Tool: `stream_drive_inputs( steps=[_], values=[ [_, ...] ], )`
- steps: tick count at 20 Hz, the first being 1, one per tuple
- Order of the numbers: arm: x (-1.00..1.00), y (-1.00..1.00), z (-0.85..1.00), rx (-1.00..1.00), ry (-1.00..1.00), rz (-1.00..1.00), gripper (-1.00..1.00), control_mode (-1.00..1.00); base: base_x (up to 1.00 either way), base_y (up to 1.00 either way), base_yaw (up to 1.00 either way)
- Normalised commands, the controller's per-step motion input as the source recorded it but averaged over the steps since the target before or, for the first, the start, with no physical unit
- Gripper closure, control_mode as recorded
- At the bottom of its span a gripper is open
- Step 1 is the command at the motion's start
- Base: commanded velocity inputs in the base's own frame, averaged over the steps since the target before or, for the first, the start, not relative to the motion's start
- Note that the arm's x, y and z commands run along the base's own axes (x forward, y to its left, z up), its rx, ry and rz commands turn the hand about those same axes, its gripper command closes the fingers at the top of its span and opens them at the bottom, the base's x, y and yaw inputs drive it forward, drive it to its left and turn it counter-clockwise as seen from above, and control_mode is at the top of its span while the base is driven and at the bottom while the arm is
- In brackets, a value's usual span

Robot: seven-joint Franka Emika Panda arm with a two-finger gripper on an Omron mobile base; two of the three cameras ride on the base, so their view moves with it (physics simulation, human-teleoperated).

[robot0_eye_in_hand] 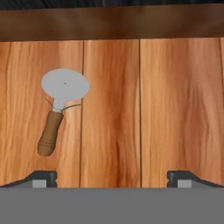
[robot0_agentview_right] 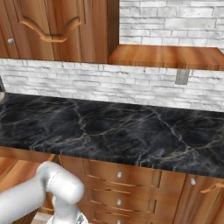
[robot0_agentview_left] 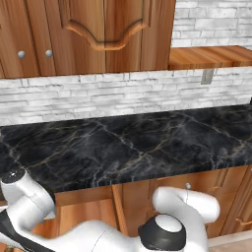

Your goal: Take the pizza cutter from the drawer on the left and place it on the dining counter for cutting.

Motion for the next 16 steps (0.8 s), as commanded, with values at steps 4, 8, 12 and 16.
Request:
stream_drive_inputs(
  steps=[4,8,12,16],
  values=[
    [0.00,0.52,-0.53,0.00,0.25,-0.01,-1.00,-1.00,0.00,0.00,0.00],
    [0.03,0.63,-0.59,0.00,0.08,-0.02,-1.00,-1.00,0.00,0.00,0.00],
    [0.10,0.66,-0.43,0.00,0.05,-0.01,-1.00,-1.00,0.00,0.00,0.00],
    [0.18,0.43,-0.32,0.00,0.04,0.00,-1.00,-1.00,0.00,0.00,0.00]
  ],
)
